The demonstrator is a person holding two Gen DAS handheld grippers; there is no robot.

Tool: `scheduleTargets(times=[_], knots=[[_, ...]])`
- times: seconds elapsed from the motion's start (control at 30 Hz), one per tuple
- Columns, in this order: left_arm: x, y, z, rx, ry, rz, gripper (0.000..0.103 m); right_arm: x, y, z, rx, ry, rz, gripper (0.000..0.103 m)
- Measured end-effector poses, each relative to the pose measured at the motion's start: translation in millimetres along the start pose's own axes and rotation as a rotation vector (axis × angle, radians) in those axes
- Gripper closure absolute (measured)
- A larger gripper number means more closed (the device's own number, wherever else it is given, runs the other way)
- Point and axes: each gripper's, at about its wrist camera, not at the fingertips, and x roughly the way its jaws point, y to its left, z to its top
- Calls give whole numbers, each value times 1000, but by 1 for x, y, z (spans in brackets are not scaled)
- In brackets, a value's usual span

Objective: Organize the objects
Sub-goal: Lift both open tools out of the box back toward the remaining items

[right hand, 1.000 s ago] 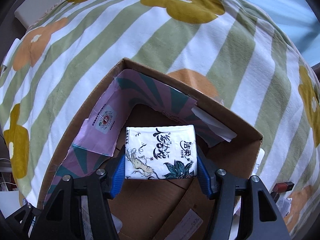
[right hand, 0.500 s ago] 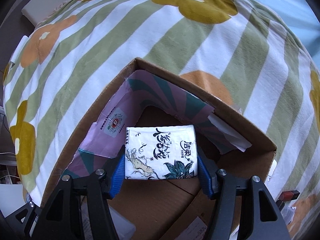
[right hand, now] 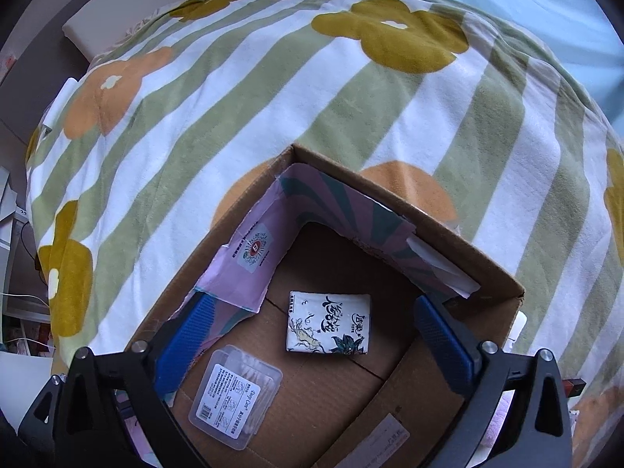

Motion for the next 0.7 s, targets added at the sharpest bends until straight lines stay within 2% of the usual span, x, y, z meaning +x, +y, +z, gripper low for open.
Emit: scheduleTargets(times=[0.27, 0.57, 0.7], knots=[[-35, 13, -4, -24, -53, 19, 0, -47, 2, -6, -9, -46, -6, 1], [-86, -3, -9, -48, -100, 18, 0, -122, 5, -31, -14, -103, -8, 1], [-105, -14, -12, -33, -130, 23, 0, -158, -1, -50, 18, -139, -37, 1]])
